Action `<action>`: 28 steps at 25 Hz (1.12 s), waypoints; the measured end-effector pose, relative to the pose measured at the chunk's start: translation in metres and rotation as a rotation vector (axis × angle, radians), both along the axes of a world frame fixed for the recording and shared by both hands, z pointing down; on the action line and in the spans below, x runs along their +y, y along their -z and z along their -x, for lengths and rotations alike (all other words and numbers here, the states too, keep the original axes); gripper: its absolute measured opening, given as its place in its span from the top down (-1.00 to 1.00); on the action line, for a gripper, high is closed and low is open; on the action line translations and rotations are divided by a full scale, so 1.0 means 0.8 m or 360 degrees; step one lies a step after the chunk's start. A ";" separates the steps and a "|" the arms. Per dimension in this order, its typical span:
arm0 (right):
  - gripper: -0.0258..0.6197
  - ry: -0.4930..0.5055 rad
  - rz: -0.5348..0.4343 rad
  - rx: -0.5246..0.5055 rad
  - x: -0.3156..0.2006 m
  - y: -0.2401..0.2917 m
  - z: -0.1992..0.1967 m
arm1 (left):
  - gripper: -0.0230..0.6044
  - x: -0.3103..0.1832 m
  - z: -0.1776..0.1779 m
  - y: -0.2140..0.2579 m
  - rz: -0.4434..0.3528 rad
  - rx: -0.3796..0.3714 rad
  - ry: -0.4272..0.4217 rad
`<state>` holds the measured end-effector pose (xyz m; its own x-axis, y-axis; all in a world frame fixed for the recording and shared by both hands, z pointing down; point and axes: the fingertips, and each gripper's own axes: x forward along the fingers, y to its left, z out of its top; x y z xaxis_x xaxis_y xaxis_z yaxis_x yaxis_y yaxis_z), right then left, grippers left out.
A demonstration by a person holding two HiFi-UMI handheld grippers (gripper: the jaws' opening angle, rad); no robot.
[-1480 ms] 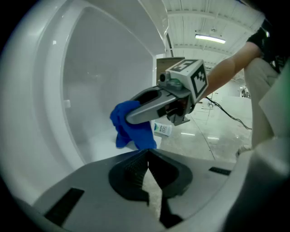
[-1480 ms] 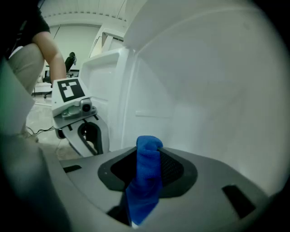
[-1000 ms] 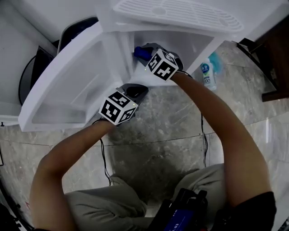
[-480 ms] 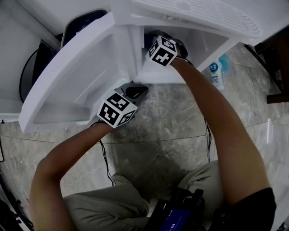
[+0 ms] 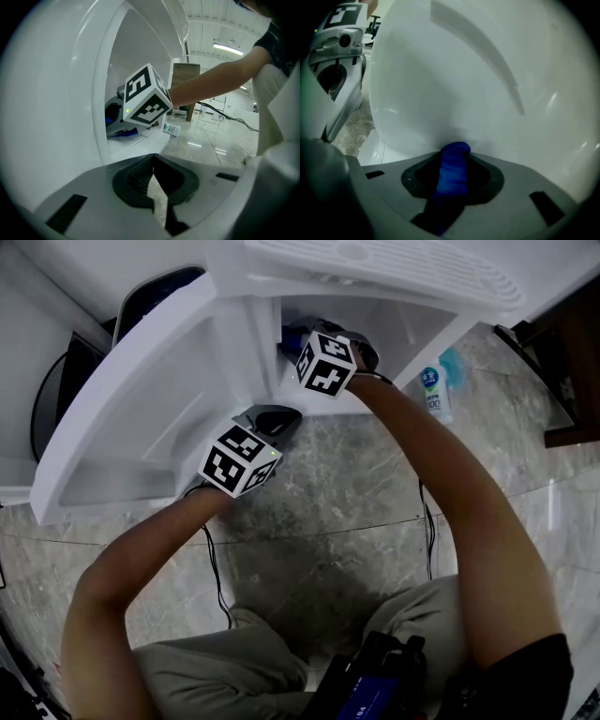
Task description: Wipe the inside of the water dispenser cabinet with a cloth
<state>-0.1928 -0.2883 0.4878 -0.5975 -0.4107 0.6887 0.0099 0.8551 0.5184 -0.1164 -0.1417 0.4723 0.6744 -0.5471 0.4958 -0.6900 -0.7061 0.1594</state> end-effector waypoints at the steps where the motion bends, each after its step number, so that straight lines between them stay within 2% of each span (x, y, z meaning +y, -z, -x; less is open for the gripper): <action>1: 0.60 -0.0010 -0.0024 0.0006 -0.005 0.000 0.001 | 0.90 0.001 0.000 -0.001 0.0003 -0.0002 -0.0003; 8: 0.60 -0.0145 -0.0028 -0.0032 -0.040 0.002 0.005 | 0.90 0.007 0.024 -0.007 0.0022 -0.0048 0.0038; 15: 0.60 -0.0006 -0.0041 -0.0028 0.002 0.000 -0.001 | 0.90 -0.010 0.025 0.002 -0.0035 -0.0055 0.0036; 19: 0.60 0.0019 -0.0056 -0.0008 0.001 -0.001 0.000 | 0.90 -0.010 0.014 0.000 -0.0026 -0.0034 0.0017; 24: 0.61 -0.0053 -0.0119 -0.0015 -0.025 -0.001 0.004 | 0.90 -0.007 0.016 0.001 -0.0016 -0.0025 0.0024; 28: 0.62 -0.0140 -0.0100 -0.0029 -0.038 0.000 0.006 | 0.90 -0.010 0.024 0.003 -0.0026 -0.0044 0.0035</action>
